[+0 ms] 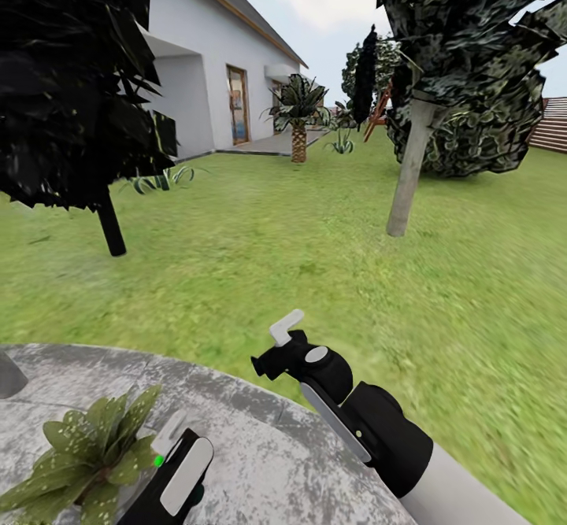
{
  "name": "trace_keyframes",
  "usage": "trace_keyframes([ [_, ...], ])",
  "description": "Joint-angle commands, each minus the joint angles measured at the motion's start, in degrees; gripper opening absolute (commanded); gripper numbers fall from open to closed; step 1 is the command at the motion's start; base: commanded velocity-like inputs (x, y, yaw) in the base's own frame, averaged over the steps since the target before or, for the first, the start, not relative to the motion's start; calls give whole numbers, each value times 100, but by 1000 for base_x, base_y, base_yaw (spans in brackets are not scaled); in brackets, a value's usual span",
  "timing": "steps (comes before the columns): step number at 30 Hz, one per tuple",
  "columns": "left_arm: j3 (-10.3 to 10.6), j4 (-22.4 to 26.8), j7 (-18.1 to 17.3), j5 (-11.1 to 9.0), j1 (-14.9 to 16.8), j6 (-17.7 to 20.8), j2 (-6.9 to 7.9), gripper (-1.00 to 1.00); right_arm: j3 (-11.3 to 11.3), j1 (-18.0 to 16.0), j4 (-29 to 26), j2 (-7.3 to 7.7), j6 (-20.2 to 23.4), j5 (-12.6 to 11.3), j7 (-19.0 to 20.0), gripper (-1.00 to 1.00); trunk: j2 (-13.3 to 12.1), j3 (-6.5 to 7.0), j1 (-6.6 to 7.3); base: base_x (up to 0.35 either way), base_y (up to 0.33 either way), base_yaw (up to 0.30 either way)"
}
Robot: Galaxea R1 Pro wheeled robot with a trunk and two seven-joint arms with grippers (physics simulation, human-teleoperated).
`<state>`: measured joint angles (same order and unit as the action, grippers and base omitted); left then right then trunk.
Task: Pick up the pesticide atomizer in the garden and spray insectifuge to fully cover both potted plants in the garden.
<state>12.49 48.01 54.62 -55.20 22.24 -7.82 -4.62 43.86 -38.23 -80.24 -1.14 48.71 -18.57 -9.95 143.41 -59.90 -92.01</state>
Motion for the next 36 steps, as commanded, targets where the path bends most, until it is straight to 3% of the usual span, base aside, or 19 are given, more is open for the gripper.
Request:
trace_keyframes([
  [1,-1,4,-16,3,0,0,-1,-100,0,0,0,0,-1,7,-4,100,0,0,0,0,0,117],
  [12,-11,-151,-402,-83,0,39,21,-100,0,0,0,0,-2,20,1,100,0,0,0,81,-38,10],
  [14,-10,-131,-450,-364,0,130,119,-100,0,0,0,0,-2,20,2,100,0,0,0,2,-1,0],
  [16,-95,-57,-493,-501,62,456,370,-100,1,0,0,0,-2,22,2,100,0,0,0,0,0,0],
  [18,-412,-60,-527,-503,86,629,439,-100,0,0,0,0,-2,26,2,100,0,0,0,0,0,0],
  [20,-497,-70,-605,-502,88,667,484,-100,1,0,0,0,-2,27,2,100,0,0,0,0,0,0],
  [26,-512,-65,-591,-481,88,601,479,-100,0,0,0,0,-2,26,2,100,0,0,0,0,0,0],
  [28,-454,60,-452,-427,88,303,433,-100,0,0,0,0,-2,24,2,100,0,0,0,-83,0,0],
  [30,-103,272,22,-398,88,7,387,-100,0,0,0,0,-2,22,2,100,0,0,0,-280,0,0],
  [32,633,647,637,-244,56,-579,368,-100,0,0,0,0,-2,22,2,100,0,0,0,-276,0,0],
  [34,1596,1220,1897,187,18,-1033,389,-100,0,0,0,0,-2,23,2,100,0,0,0,-68,0,0],
  [35,1788,1308,2148,244,12,-1084,396,-100,0,0,0,0,-2,27,0,100,0,0,0,-16,0,0],
  [36,1845,1338,2191,249,9,-1100,412,-100,0,0,0,0,-2,26,1,100,0,0,0,-8,0,0],
])
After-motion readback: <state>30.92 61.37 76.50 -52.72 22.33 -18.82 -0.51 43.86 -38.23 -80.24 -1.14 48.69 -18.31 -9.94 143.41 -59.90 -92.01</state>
